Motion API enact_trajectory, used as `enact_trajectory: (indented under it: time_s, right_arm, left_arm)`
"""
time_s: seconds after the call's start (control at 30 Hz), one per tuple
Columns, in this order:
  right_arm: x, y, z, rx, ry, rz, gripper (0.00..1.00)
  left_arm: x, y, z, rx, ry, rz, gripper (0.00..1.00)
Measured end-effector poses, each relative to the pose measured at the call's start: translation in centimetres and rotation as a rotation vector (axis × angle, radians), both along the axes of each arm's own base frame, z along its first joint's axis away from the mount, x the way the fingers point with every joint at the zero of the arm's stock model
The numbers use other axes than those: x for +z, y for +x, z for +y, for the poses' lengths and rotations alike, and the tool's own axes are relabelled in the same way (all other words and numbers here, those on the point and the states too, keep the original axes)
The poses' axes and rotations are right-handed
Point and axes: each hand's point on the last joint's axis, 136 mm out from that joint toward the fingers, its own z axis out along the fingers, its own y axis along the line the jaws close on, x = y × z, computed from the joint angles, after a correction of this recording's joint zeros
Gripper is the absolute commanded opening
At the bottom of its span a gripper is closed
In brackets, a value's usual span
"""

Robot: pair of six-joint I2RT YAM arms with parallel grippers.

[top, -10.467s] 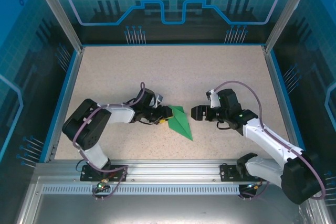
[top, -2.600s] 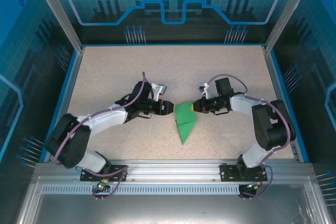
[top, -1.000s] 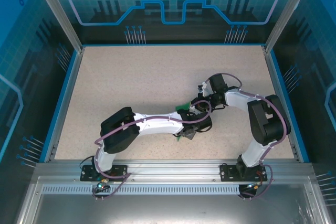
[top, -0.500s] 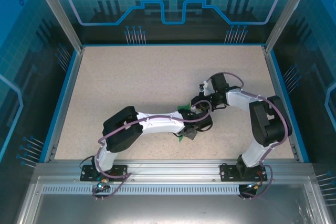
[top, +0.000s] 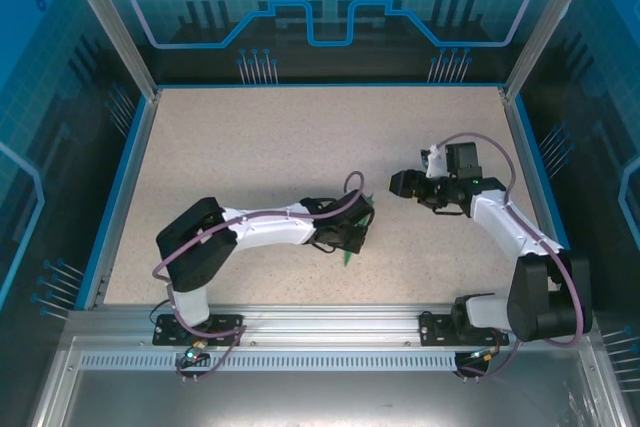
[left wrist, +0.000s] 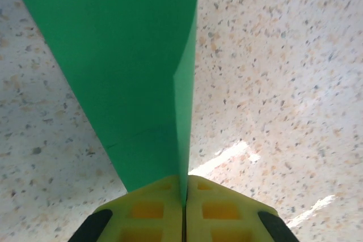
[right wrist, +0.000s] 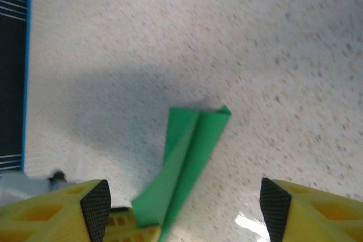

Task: Fold a paper plane with a square sheet of paper (fold left side to right side)
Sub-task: Fold the wing for the fifth time at the center of the table.

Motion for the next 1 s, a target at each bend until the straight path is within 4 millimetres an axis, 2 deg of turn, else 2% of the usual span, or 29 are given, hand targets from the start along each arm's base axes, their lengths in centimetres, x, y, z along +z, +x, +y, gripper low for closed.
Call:
enact_trajectory:
  time_s: [0.23, 0.37, 0.63, 1.0]
  right_arm:
    - [-3.7, -2.6, 0.0, 0.011, -0.002, 0.087, 0.71]
    - [-4.3, -3.0, 0.7, 0.037, 0.003, 0.089, 0.70]
    - [-5.5, -3.5, 3.0, 0.102, 0.017, 0.079, 0.62]
    - [-7.5, -3.7, 6.2, 0.158, 0.013, 0.114, 0.58]
  left_arm:
    - [-1.0, 0.5, -0.3, 0.057, -0.191, 0.101, 0.05]
    - [-0.8, 0.9, -0.8, 0.081, -0.298, 0.137, 0.04]
    - [-0.5, 1.7, -1.0, 0.133, -0.469, 0.182, 0.01]
    - [-2.1, 1.9, -0.8, 0.203, -0.588, 0.255, 0.00]
